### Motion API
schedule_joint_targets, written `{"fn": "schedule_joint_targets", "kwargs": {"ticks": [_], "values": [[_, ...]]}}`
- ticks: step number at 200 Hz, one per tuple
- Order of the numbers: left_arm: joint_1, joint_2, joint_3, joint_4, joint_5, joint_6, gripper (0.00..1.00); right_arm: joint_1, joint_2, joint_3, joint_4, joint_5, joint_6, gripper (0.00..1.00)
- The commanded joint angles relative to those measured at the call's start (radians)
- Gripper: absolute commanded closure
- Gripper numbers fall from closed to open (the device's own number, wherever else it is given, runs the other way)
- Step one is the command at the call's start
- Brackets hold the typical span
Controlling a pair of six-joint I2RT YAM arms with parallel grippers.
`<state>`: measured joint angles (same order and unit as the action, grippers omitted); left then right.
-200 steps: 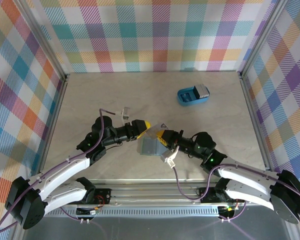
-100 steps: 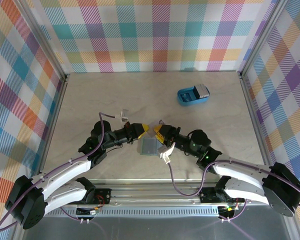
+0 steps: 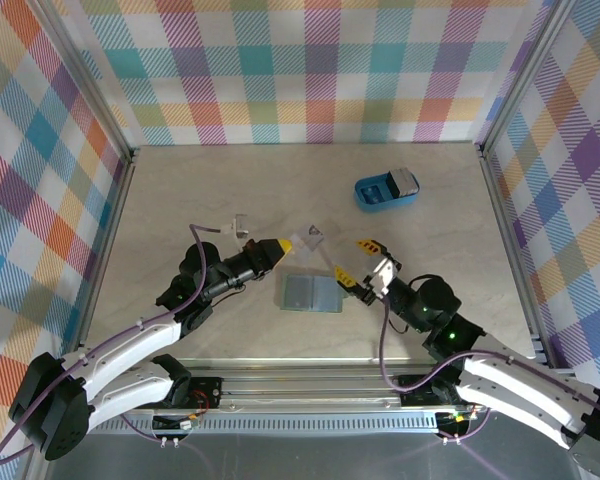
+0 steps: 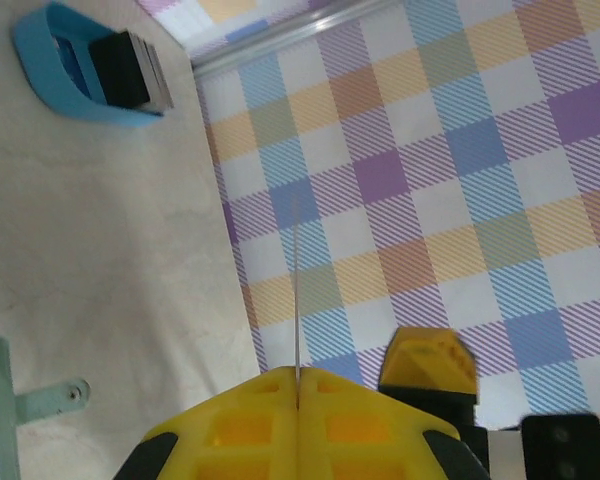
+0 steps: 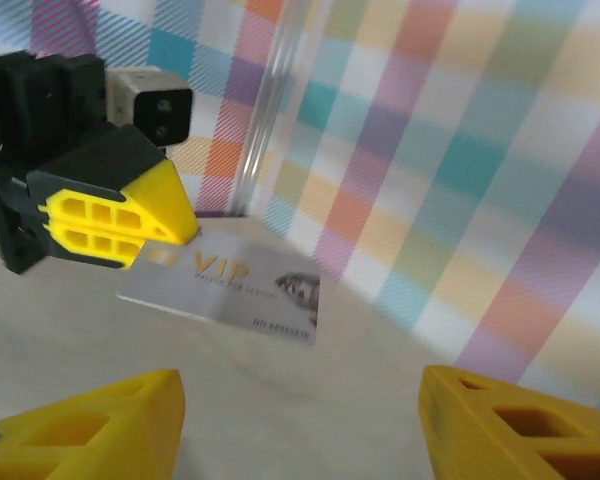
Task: Put the credit cards into the card holder
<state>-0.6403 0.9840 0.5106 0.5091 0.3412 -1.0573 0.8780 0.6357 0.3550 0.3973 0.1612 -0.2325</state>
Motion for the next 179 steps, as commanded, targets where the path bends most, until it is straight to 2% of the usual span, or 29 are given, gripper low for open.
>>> {"fn": "schedule_joint_targets", "kwargs": {"ticks": [1, 16, 30, 44, 73, 101, 144, 179], "values": [[-0.005, -0.024, -0.015, 0.043, -0.073, 0.068, 1.00, -0.004, -0.007, 0.056, -0.291, 0.071, 0.650, 0.35], [-0.005, -0.024, -0.007, 0.015, -0.074, 0.095, 1.00, -0.034, 0.015, 0.096, -0.351, 0.006, 0.869, 0.36], [-0.005, -0.022, 0.000, -0.008, -0.075, 0.109, 1.00, -0.064, 0.049, 0.107, -0.306, -0.110, 1.000, 0.37], [-0.006, -0.024, -0.002, -0.021, -0.087, 0.111, 1.00, -0.093, 0.083, 0.121, -0.264, -0.173, 1.119, 0.38], [-0.009, -0.036, -0.014, -0.056, -0.122, 0.102, 1.00, -0.166, 0.147, 0.110, -0.088, -0.335, 1.295, 0.39], [-0.016, -0.045, -0.007, -0.117, -0.149, 0.093, 0.99, -0.231, 0.211, 0.124, -0.014, -0.480, 1.414, 0.39], [-0.029, -0.082, -0.035, -0.086, -0.231, 0.100, 1.00, -0.240, 0.258, 0.096, 0.111, -0.494, 1.543, 0.45], [-0.030, -0.073, -0.049, -0.026, -0.222, 0.089, 1.00, -0.240, 0.312, 0.100, 0.194, -0.516, 1.596, 0.45]]}}
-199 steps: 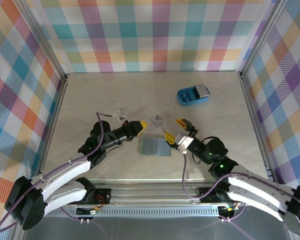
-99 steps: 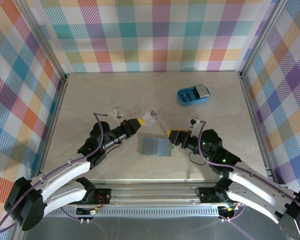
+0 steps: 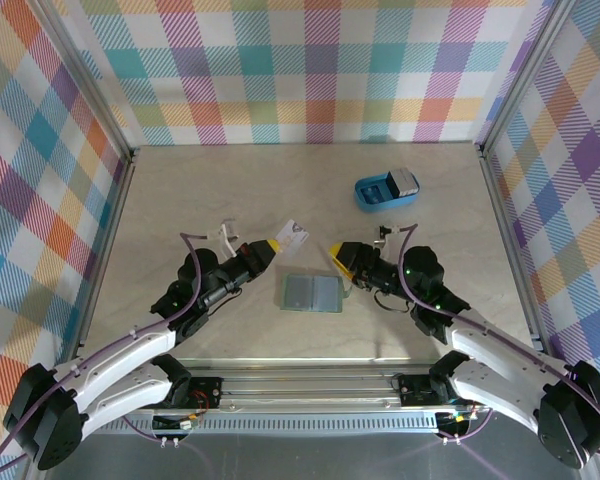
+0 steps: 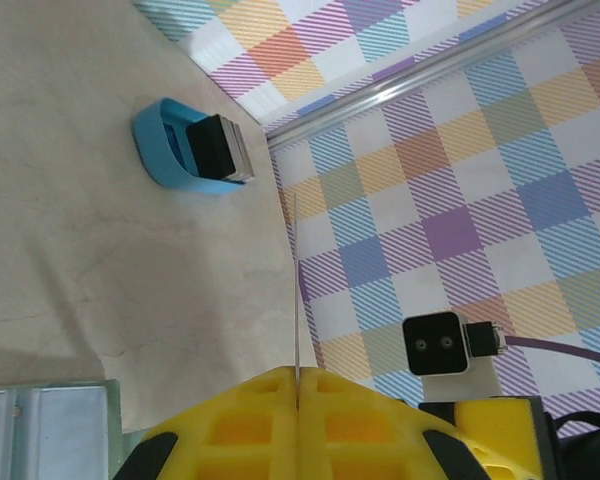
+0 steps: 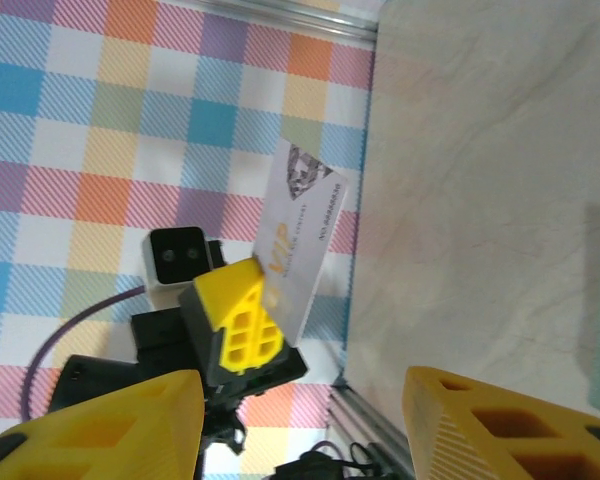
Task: Put the credit cards into the card holder
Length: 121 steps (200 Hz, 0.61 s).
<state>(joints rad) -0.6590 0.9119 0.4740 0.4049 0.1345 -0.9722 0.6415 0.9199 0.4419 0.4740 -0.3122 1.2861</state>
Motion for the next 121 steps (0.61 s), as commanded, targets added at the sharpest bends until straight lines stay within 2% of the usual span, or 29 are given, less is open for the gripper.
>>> {"fn": "schedule_joint_targets", "kwargs": {"ticks": [1, 68, 121], "values": [[-0.011, -0.001, -0.012, 0.080, -0.013, 0.004, 1.00, -0.004, 0.030, 0.014, 0.119, -0.043, 0.078, 0.45], [-0.011, 0.030, -0.021, 0.143, 0.008, 0.015, 1.00, -0.003, 0.116, 0.018, 0.257, -0.033, 0.178, 0.45], [-0.011, 0.039, -0.037, 0.183, 0.042, 0.010, 1.00, -0.003, 0.191, 0.063, 0.312, -0.057, 0.174, 0.47]]}}
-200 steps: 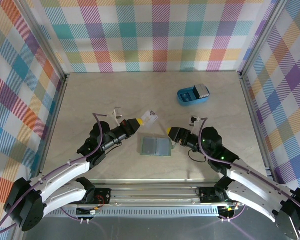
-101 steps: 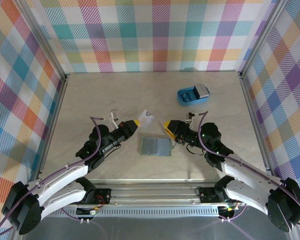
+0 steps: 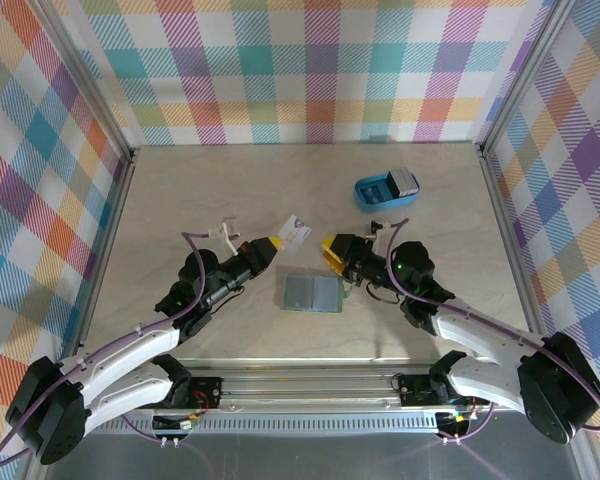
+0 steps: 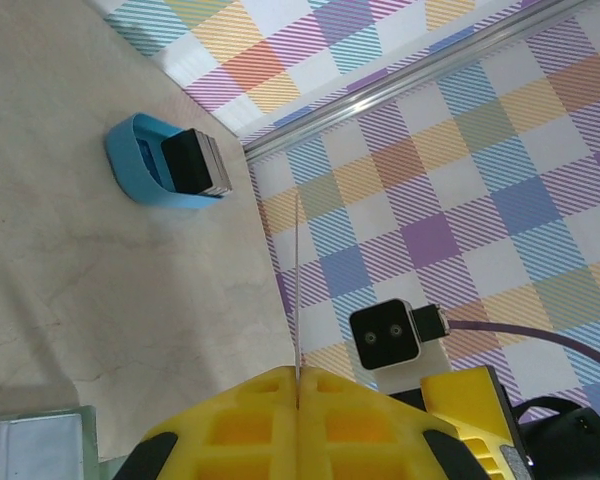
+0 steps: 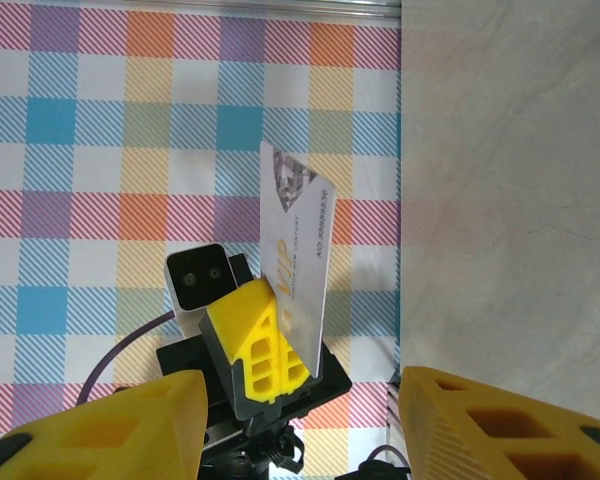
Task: Put the credit cards into the card holder
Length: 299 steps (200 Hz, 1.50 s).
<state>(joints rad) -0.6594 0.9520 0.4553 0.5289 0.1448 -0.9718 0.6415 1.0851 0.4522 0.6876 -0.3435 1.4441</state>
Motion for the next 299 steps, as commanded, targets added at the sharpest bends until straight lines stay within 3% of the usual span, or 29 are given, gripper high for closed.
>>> {"fn": "schedule_joint_targets", "kwargs": {"ticks": [1, 94, 185, 215, 234, 242, 249, 273, 299], "values": [[-0.010, -0.001, -0.019, 0.059, 0.033, 0.010, 1.00, -0.003, 0.027, 0.052, 0.100, -0.026, 0.016, 0.48], [-0.011, -0.004, 0.012, 0.043, 0.097, -0.042, 1.00, 0.027, 0.172, 0.075, 0.232, -0.061, 0.015, 0.57], [-0.013, 0.051, 0.038, 0.096, 0.145, -0.070, 1.00, 0.046, 0.182, 0.077, 0.256, -0.040, -0.013, 0.70], [-0.014, 0.048, 0.030, 0.096, 0.133, -0.072, 1.00, 0.045, 0.182, 0.065, 0.279, -0.030, -0.016, 0.85], [-0.014, 0.039, 0.015, 0.090, 0.113, -0.078, 0.73, 0.046, 0.174, 0.046, 0.293, -0.005, -0.022, 1.00], [-0.013, 0.025, 0.005, 0.073, 0.087, -0.076, 0.54, 0.044, 0.166, 0.035, 0.284, 0.007, -0.029, 1.00], [-0.013, 0.002, -0.011, 0.044, 0.038, -0.081, 0.45, 0.040, 0.154, 0.030, 0.264, 0.008, -0.043, 1.00], [0.007, -0.109, -0.063, -0.024, -0.039, -0.067, 0.35, 0.008, 0.092, 0.049, 0.069, -0.061, -0.142, 1.00], [0.087, -0.127, 0.006, -0.149, 0.128, -0.042, 0.37, -0.065, 0.047, 0.102, -0.143, -0.248, -0.250, 1.00]]}}
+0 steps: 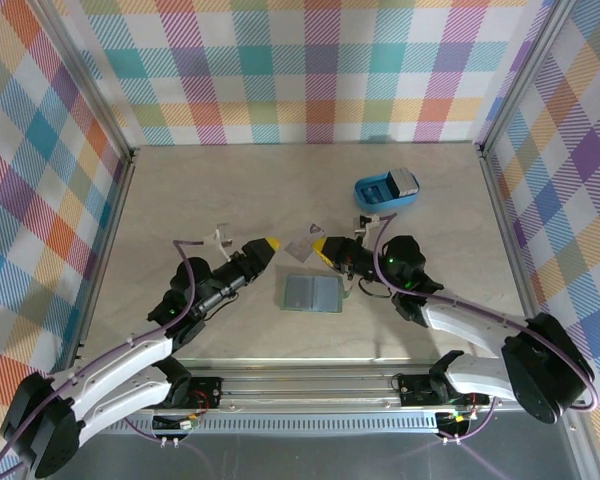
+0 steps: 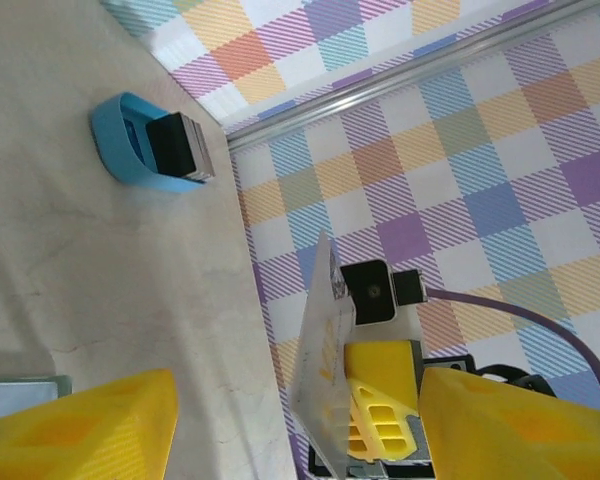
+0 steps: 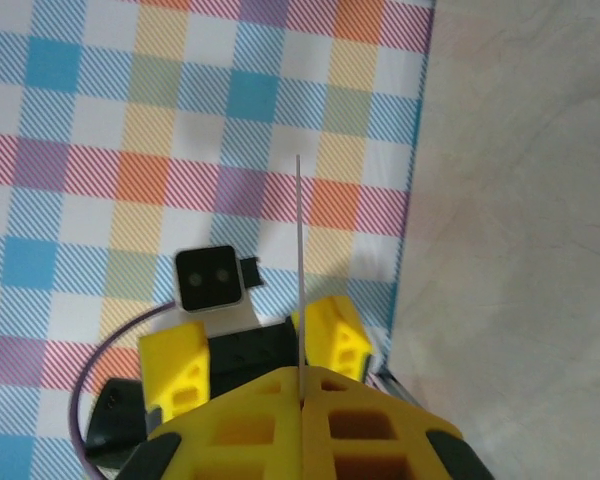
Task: Put the credit cards into the card holder
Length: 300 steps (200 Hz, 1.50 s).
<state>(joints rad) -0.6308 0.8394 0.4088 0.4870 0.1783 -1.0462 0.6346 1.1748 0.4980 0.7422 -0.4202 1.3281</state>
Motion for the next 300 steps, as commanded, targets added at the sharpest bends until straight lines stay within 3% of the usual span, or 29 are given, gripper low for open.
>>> {"fn": "schedule_joint_targets", "kwargs": {"ticks": [1, 27, 51, 95, 134, 151, 162, 182, 202, 230, 257, 300], "values": [[0.062, -0.013, 0.056, -0.111, 0.105, 0.033, 0.37, -0.061, -0.043, 0.058, -0.204, -0.182, -0.137, 1.00], [0.107, 0.070, 0.164, -0.208, 0.325, 0.100, 0.45, -0.122, -0.020, 0.123, -0.308, -0.398, -0.215, 1.00], [0.106, 0.172, 0.238, -0.258, 0.458, 0.137, 0.48, -0.138, 0.024, 0.172, -0.345, -0.502, -0.259, 1.00], [0.099, 0.289, 0.208, 0.026, 0.558, -0.007, 0.56, -0.138, 0.083, 0.232, -0.321, -0.573, -0.260, 1.00], [0.082, 0.338, 0.216, 0.064, 0.569, -0.027, 0.72, -0.136, 0.098, 0.238, -0.303, -0.584, -0.247, 1.00], [0.074, 0.350, 0.214, 0.095, 0.566, -0.040, 0.88, -0.136, 0.101, 0.234, -0.302, -0.578, -0.244, 1.00], [0.074, 0.356, 0.205, 0.128, 0.555, -0.058, 1.00, -0.136, 0.096, 0.228, -0.308, -0.557, -0.247, 0.92], [0.075, 0.348, 0.161, 0.198, 0.482, -0.102, 1.00, -0.147, 0.063, 0.223, -0.397, -0.507, -0.305, 0.66], [0.073, 0.329, 0.111, 0.288, 0.405, -0.142, 1.00, -0.148, 0.000, 0.157, -0.361, -0.423, -0.285, 0.58], [0.065, 0.294, 0.094, 0.273, 0.330, -0.120, 1.00, -0.139, -0.052, -0.005, -0.058, -0.313, -0.104, 0.53], [0.063, 0.294, 0.087, 0.320, 0.313, -0.134, 1.00, -0.115, -0.065, -0.051, -0.033, -0.263, -0.079, 0.53], [0.051, 0.314, 0.094, 0.333, 0.319, -0.143, 1.00, -0.081, -0.030, -0.052, 0.075, -0.281, -0.047, 0.58]]}}
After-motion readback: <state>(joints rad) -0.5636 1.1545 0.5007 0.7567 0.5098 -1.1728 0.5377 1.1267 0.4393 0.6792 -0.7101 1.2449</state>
